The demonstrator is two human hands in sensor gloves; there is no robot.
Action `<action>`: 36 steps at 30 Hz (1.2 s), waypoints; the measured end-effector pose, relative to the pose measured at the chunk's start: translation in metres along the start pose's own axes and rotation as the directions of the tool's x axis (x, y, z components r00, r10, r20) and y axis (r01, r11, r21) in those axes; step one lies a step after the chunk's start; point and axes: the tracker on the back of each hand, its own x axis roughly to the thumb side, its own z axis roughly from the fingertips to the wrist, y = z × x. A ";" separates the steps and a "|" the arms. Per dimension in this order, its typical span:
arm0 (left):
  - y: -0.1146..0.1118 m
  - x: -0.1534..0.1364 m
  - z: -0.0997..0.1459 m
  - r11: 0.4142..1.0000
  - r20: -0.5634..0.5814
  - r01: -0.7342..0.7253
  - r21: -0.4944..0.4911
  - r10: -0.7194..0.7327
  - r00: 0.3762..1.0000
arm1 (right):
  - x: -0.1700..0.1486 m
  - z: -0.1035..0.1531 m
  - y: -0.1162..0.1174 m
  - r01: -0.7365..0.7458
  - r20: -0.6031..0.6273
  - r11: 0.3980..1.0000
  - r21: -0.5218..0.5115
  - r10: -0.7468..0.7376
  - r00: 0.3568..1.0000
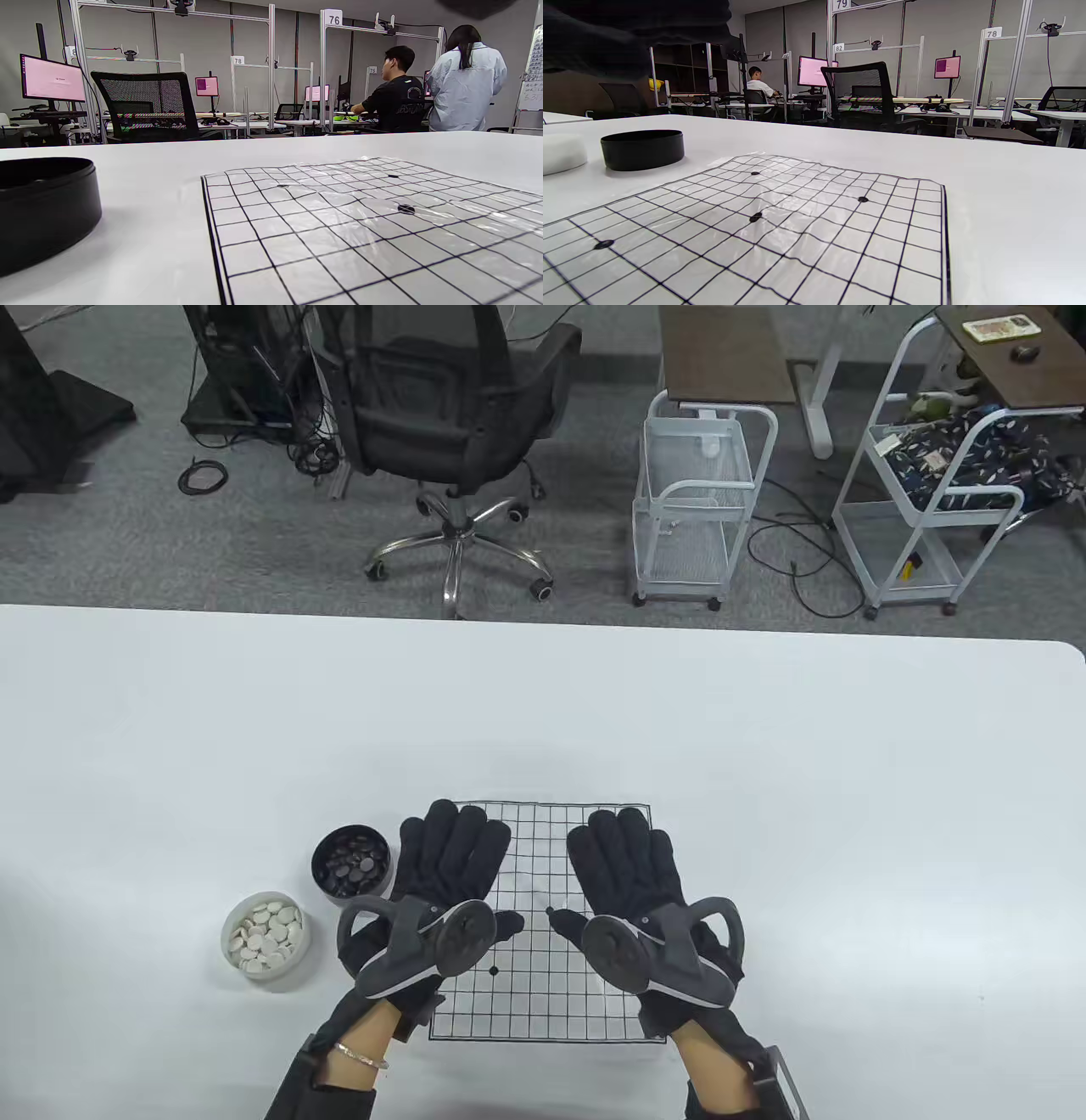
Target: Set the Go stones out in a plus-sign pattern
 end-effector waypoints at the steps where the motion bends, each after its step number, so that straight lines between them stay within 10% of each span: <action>1: 0.000 0.000 0.000 1.000 0.001 0.000 0.001 0.000 1.000 | 0.000 0.000 0.000 0.001 0.002 1.000 0.001 -0.001 1.000; 36: 0.019 -0.010 0.005 0.996 -0.066 0.081 0.041 -0.078 0.995 | 0.004 -0.001 0.002 0.001 0.019 1.000 0.016 -0.002 1.000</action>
